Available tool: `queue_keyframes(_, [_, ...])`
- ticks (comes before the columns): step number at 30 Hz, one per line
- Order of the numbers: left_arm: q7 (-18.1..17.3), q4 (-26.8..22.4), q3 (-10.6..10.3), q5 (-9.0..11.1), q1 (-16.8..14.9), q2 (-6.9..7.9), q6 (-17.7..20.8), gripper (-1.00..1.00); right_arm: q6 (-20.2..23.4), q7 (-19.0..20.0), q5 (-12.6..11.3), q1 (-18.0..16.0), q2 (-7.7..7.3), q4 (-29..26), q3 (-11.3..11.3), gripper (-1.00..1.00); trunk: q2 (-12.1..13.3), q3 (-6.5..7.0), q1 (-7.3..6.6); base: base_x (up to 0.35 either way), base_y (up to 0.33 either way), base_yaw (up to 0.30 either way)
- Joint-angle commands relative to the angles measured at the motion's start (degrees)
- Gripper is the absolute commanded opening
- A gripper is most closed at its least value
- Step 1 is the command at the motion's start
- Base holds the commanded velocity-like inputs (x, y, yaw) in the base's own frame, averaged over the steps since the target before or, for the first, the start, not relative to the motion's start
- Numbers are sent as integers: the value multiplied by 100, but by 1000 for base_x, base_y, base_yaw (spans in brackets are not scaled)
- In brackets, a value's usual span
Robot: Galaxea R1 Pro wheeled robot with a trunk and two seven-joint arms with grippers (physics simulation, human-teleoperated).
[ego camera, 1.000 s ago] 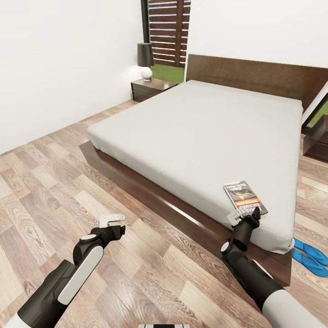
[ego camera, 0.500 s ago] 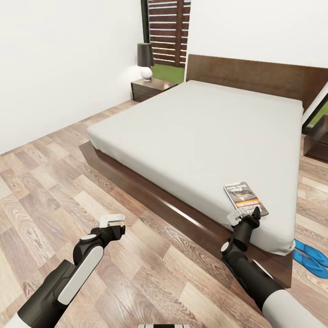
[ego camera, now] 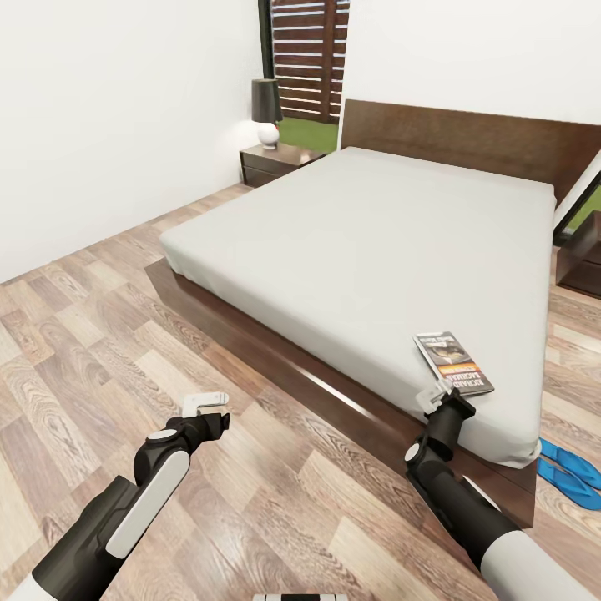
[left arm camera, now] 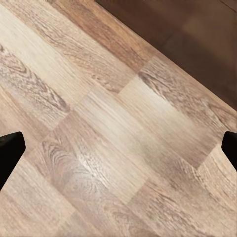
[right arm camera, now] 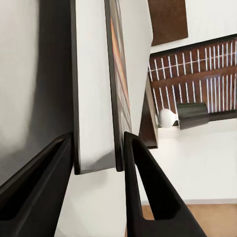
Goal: In the bedroom, move the book from the bed onto either nightstand, and place the two sandals side by side next to the bed.
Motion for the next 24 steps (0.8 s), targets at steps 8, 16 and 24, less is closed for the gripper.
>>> queue_keyframes(8, [59,-7,-14,62,-4,5,4,100,23,-18,-6,-4,-5,0,17,-100,-2,-4,-1,0,0,0])
queue_keyframes(16, [55,-7,-14,68,-4,5,-1,100,23,-14,-6,-4,-5,0,17,-100,-2,-4,-1,0,0,0])
queue_keyframes(24, [32,-7,-22,71,-4,5,-4,100,11,-11,-8,-4,-5,0,17,-100,159,68,-89,0,0,0])
